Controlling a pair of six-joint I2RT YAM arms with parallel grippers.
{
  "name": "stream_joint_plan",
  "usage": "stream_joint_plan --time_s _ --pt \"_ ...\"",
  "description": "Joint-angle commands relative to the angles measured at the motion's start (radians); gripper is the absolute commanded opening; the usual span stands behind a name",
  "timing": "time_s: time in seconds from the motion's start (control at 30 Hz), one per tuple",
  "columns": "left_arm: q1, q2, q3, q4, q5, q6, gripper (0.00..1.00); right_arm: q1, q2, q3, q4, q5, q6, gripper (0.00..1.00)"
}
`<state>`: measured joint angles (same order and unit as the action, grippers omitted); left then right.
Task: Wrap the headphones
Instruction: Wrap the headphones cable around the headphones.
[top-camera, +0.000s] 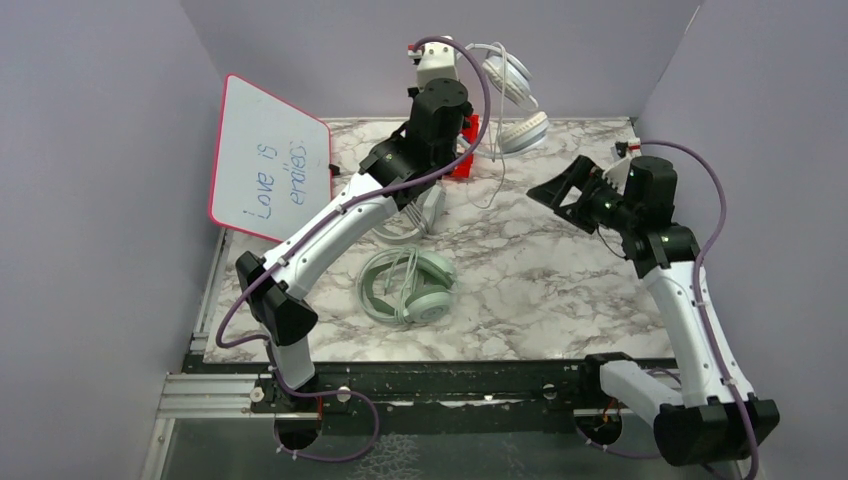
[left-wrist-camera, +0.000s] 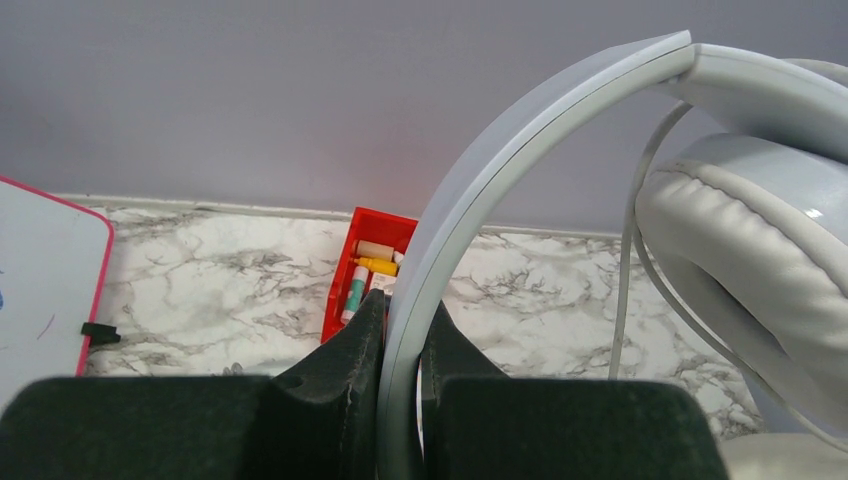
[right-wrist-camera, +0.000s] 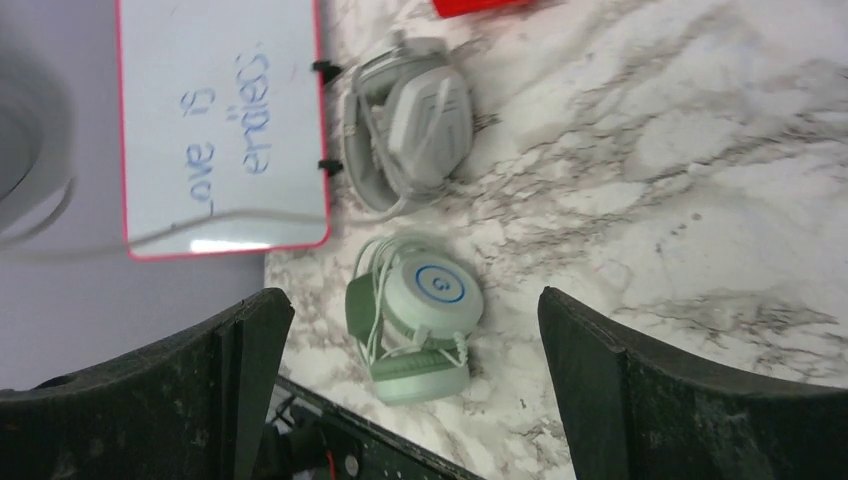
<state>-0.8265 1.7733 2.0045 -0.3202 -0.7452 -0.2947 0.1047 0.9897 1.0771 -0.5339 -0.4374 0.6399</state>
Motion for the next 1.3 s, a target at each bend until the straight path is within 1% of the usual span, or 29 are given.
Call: stream_joint_plan --time_s 0.0,0.1,0.17,0.23,0.3,0.37,0.5,0.6,0.8,1.07,1.27 --pt "0.003 -0.068 0.033 0.052 0.058 -0.032 0.00 -0.092 0.073 -0.045 0.007 -0.053 0.143 1.00" --pt "0.004 -0.072 0.025 0.054 0.093 -0.036 0.00 -0.097 0.157 -0.063 0.007 -0.096 0.256 0.99" --pt "0.006 -0.069 0.025 0.059 0.128 -0.028 0.00 -0.097 0.219 -0.080 -0.038 -0.104 0.349 0.93" --pt "0.007 -0.072 0.010 0.070 0.154 -0.017 0.00 -0.097 0.277 -0.134 -0.026 -0.191 0.412 0.87" --pt "0.007 -0.084 -0.025 0.100 0.177 -0.008 0.00 -0.095 0.311 -0.196 0.024 -0.279 0.465 0.84" --pt "0.012 -0.091 -0.049 0.112 0.193 -0.004 0.00 -0.084 0.305 -0.254 0.057 -0.299 0.522 0.84" --pt "0.012 -0.114 -0.105 0.169 0.261 -0.003 0.00 -0.079 0.269 -0.346 0.048 -0.280 0.592 0.84" --pt "0.012 -0.124 -0.120 0.183 0.279 -0.021 0.00 -0.060 0.283 -0.394 0.103 -0.316 0.649 0.84" --pt "0.012 -0.137 -0.123 0.180 0.296 -0.028 0.00 -0.023 0.293 -0.377 0.107 -0.272 0.713 0.84" --pt "0.012 -0.146 -0.127 0.181 0.312 -0.025 0.00 0.015 0.351 -0.375 0.180 -0.269 0.816 0.84" --pt "0.012 -0.149 -0.140 0.188 0.342 -0.032 0.00 0.032 0.355 -0.368 0.214 -0.240 0.893 0.86"
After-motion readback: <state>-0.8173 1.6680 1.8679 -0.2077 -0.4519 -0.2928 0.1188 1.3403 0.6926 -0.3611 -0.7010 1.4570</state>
